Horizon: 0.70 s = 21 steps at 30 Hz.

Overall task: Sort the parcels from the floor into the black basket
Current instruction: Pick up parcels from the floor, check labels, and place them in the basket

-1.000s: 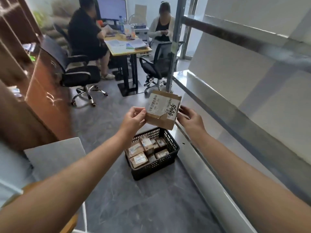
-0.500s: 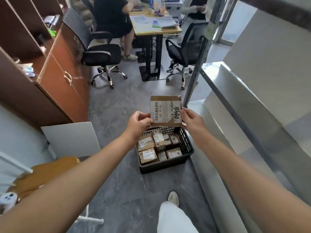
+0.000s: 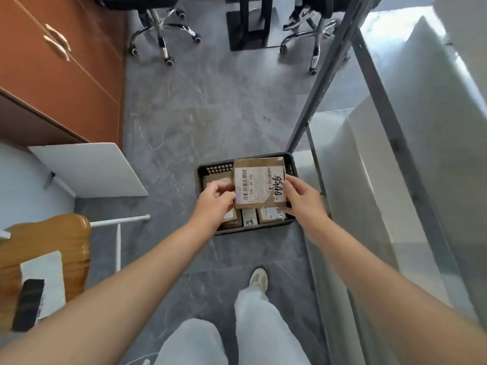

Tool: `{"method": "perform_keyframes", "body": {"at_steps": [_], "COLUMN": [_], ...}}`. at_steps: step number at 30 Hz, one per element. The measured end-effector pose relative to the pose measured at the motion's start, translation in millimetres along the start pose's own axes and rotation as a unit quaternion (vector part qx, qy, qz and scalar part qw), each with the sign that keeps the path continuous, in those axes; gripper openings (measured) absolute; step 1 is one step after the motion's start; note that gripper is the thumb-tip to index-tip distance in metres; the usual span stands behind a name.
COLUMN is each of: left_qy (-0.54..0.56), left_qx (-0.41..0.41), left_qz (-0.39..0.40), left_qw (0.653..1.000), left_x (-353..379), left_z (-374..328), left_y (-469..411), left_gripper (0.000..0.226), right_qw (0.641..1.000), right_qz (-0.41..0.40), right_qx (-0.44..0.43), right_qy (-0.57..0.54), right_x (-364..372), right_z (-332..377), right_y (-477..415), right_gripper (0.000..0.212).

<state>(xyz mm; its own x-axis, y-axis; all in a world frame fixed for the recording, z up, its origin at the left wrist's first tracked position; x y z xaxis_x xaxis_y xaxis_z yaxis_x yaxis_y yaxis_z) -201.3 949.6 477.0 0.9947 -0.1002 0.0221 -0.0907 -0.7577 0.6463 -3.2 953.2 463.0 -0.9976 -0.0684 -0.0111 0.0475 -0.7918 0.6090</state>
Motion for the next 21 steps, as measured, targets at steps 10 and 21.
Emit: {"method": "perform_keyframes", "body": {"at_steps": [10,21], "left_qy": [-0.050,-0.052], "left_qx": [-0.120,-0.210], "left_qz": [0.028,0.092], "left_qw": [0.991,0.972], "left_x": [2.6,10.1], "left_z": [162.7,314.7], "left_y": [-163.7,-307.1], "left_gripper": [0.047,0.043], "right_qw": [0.995,0.971], "right_qz": [-0.009,0.006], "right_qx": [0.090,0.159], "right_qy": [0.047,0.179], "right_x": [-10.8,-5.3], "right_z": [-162.2,-318.1], "right_y": [-162.9,-305.6], "right_gripper": [0.026,0.039]}}
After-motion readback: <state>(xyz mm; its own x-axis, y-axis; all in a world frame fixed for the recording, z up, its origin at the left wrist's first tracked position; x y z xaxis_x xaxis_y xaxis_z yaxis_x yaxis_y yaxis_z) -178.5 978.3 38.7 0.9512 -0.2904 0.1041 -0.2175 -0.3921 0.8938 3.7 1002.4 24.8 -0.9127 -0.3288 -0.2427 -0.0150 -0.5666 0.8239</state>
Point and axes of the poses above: each hand's wrist, its own y-axis away from the middle knuckle, its own x-axis out of the palm, z = x × y, the point moved 4 cm from there along -y, towards the middle knuckle, and after that the axes turned 11 degrees about z, right-handed, at the moved point
